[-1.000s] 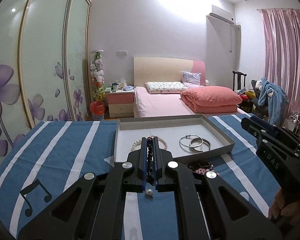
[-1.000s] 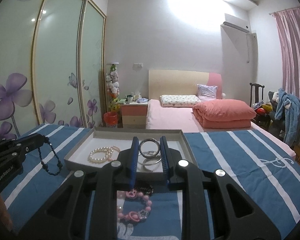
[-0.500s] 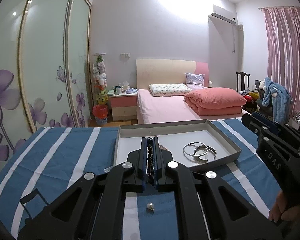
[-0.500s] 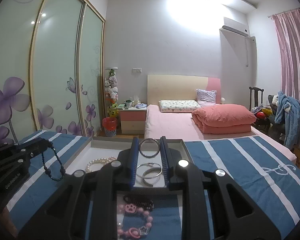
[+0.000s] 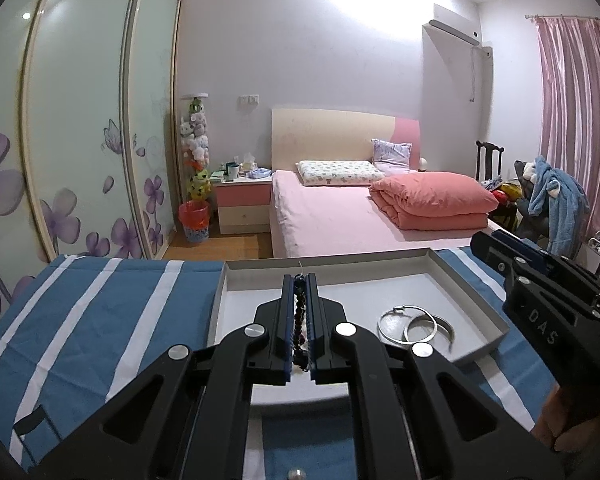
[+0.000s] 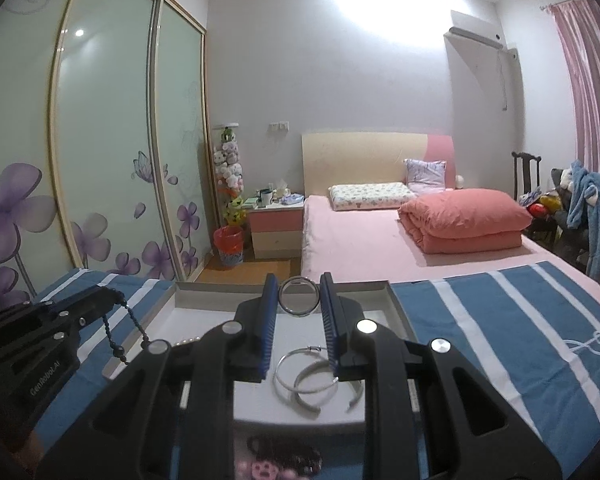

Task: Organize jewelry
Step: 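Carry the ring and black bracelet into the grey tray and open both tools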

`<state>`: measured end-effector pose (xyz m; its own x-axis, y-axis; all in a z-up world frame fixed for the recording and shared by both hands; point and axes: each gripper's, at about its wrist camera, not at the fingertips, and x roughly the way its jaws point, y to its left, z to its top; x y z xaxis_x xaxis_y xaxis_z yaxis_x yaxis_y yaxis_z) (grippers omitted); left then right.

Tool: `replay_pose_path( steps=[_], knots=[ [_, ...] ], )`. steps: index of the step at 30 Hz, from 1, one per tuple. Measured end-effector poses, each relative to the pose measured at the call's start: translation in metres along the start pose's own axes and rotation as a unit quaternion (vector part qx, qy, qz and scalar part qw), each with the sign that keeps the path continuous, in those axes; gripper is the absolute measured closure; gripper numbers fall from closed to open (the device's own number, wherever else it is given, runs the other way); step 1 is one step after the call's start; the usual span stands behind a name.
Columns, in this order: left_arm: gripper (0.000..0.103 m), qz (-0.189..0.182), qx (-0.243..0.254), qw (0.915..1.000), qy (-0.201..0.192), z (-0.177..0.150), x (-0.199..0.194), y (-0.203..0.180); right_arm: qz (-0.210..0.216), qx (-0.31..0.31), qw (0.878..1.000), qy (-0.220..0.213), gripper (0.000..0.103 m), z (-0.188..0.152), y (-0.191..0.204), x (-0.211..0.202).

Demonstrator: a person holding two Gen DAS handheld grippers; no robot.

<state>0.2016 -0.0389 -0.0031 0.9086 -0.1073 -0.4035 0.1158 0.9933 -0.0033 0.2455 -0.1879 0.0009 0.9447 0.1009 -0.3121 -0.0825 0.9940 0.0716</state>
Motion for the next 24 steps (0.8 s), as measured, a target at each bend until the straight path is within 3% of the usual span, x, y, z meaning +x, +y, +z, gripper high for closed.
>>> replay_pose_path(
  steps=[16,24],
  knots=[
    [0.097,-0.021,-0.015,0.9983,0.051,0.0,0.057,-0.003,0.027,0.047,0.993,0.109,0.08,-0.014,-0.015,0.083],
    [0.096,-0.02,-0.04,0.9972,0.06,0.004,0.059,0.016,0.025,0.053,0.992,0.116,0.071,-0.014,-0.022,0.085]
  ],
)
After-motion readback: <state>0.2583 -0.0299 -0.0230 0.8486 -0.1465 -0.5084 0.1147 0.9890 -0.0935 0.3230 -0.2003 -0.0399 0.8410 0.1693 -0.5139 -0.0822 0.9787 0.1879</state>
